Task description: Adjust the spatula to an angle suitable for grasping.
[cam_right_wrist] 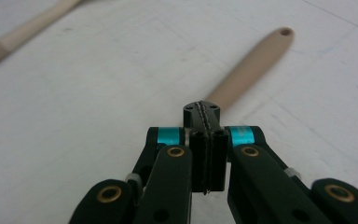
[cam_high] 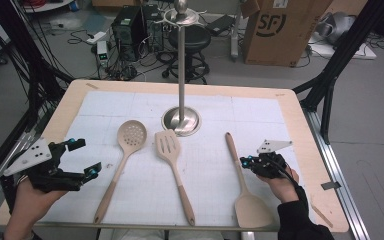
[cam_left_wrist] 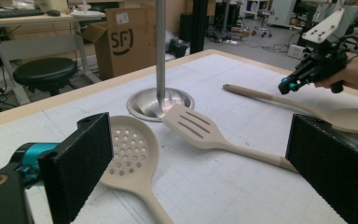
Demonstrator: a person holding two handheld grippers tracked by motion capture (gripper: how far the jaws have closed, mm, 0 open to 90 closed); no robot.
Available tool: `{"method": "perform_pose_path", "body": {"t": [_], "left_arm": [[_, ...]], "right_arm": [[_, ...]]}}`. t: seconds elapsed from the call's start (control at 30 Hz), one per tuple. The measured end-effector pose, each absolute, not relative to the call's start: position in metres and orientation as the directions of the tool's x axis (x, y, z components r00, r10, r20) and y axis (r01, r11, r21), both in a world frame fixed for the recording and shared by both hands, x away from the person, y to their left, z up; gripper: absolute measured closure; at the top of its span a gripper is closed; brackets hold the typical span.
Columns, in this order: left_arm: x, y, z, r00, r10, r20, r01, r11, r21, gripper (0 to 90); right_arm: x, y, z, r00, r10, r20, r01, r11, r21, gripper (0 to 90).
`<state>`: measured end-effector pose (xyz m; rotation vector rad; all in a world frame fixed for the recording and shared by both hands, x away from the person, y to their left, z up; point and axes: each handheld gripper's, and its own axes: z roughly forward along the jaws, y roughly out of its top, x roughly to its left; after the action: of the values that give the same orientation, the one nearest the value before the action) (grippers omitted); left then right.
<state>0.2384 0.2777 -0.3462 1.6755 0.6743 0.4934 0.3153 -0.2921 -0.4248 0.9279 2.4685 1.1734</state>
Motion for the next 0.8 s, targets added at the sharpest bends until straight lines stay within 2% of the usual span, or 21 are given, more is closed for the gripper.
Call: {"method": "perform_pose_path", "body": {"t": [0.13,0.23,0.8], "left_arm": [[0.243,0.272,-0.346,0.751,0.659,-0.040,0.167,-0.130,0.977,7.8],[0.246,0.269,-0.345,0.759,0.650,-0.036,0.161,-0.133,0.978,7.8],[0.256,0.259,-0.346,0.777,0.628,-0.040,0.162,-0.137,0.977,7.8]], "right_arm": [[0.294,-0.280,-0.420,-0.788,0.611,0.072,0.431,0.465,0.773,90.0],[0.284,-0.273,-0.419,-0.797,0.602,0.050,0.424,0.500,0.755,90.0],[0.267,-0.256,-0.431,-0.799,0.600,0.030,0.475,0.600,0.644,90.0]]}}
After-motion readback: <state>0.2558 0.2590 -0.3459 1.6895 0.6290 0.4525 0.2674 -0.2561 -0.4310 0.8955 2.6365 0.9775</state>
